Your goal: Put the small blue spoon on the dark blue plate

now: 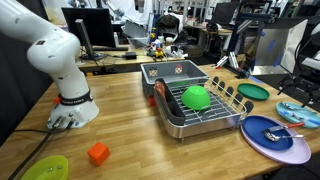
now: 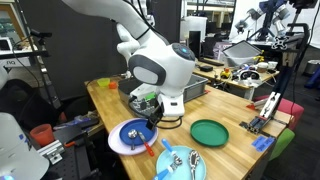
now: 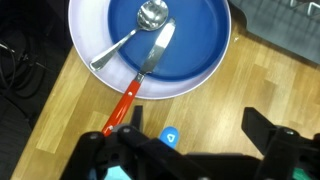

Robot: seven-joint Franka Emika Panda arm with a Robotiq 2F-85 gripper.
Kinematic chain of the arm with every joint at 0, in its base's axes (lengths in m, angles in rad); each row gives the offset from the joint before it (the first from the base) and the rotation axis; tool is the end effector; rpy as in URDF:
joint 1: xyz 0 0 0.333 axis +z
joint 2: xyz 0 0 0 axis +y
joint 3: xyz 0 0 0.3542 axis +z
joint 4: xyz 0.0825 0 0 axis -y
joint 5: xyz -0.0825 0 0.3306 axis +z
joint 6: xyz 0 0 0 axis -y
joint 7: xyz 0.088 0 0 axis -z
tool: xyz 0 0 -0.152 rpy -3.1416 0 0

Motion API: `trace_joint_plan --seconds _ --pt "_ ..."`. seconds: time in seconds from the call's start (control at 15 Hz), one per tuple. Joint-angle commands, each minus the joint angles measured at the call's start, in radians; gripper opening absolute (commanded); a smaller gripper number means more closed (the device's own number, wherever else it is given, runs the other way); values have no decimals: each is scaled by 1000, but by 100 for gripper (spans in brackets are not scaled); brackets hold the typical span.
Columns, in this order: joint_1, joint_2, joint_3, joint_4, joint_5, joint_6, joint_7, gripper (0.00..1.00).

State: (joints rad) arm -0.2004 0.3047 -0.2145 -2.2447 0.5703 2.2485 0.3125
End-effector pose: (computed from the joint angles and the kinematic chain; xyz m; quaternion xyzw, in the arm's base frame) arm 0.4579 -0.1648 0.2534 -0.8199 0.5329 0.1265 0.1665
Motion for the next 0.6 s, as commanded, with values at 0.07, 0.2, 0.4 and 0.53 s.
trace_joint_plan --seconds 0.07,0.2,0.4,0.53 --pt "-55 107 10 76 154 -26 65 100" --pt "-64 151 5 96 207 -13 90 100" --pt "-94 201 14 129 316 -23 72 100" --pt "-96 230 6 147 359 -25 78 100"
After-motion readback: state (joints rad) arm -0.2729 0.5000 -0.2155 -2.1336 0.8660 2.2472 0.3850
